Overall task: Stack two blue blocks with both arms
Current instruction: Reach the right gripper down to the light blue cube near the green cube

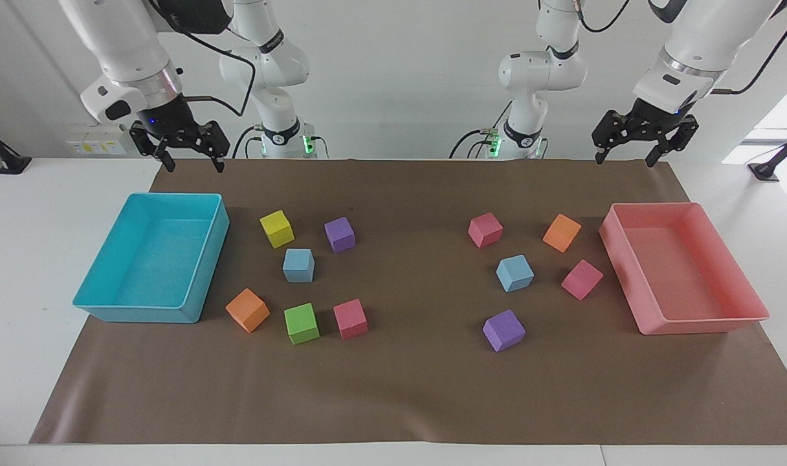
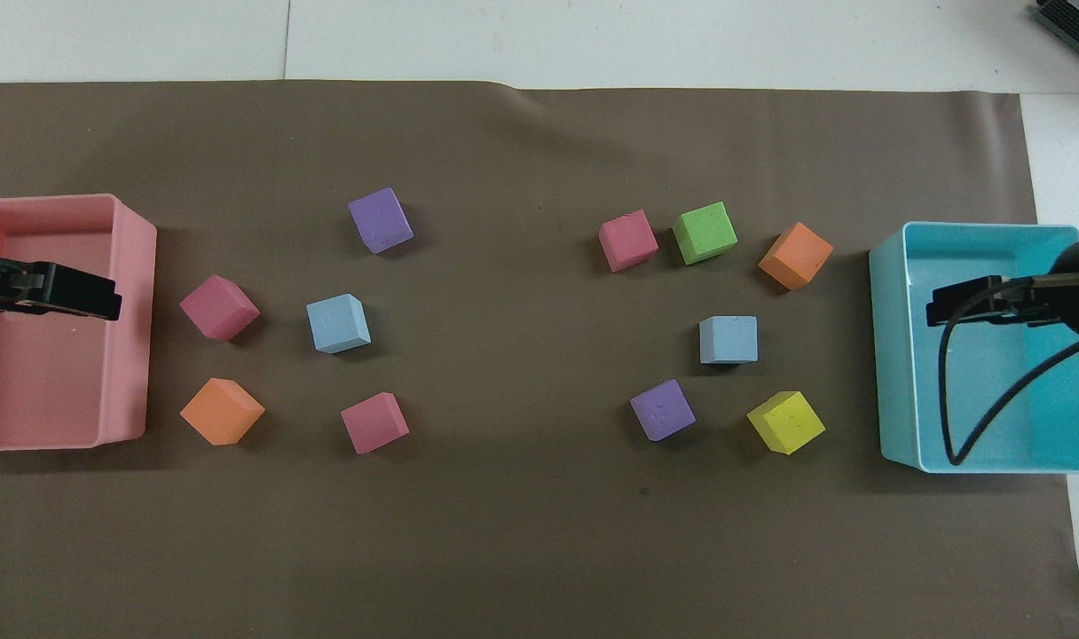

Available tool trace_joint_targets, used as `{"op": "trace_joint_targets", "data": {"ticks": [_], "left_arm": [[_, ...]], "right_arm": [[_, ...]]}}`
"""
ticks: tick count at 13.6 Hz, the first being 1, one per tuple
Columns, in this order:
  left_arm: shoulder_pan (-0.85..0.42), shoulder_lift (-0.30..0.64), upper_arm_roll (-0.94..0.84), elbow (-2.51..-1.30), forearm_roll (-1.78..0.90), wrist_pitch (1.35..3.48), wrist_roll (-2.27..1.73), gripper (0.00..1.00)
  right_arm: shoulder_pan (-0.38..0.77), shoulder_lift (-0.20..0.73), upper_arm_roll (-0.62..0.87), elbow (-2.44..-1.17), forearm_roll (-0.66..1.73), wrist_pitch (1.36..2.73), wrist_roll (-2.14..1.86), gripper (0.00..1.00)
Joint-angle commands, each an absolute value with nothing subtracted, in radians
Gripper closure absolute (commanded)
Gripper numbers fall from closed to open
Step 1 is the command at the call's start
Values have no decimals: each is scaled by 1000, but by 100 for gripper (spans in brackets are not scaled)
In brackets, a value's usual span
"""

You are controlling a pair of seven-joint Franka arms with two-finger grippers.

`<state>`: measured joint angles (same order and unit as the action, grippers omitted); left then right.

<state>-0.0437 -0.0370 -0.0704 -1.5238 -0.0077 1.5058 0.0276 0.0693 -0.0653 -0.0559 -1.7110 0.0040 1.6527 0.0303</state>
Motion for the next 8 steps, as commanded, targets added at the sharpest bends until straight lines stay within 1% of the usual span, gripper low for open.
{"op": "trace_joint_targets", "data": {"ticks": [1,5,7,8], "left_arm": [[-43,-45,-74,-1534,-5,1551,25,0],[-35,-44,-72,-1534,-5,1551,21,0],[-37,-44,-74,-1534,-5,1551,21,0],[-41,-44,-74,-1534,-5,1552,23,0]], "right_arm": [[110,-31,-51,-1778,2,1748,75,0],[184,67,-51,-1804,2,1851,190,0],[234,103,-51,-1864,24,2010,242,0],[245,106,-52,-1873,37,2051,262,0]]}}
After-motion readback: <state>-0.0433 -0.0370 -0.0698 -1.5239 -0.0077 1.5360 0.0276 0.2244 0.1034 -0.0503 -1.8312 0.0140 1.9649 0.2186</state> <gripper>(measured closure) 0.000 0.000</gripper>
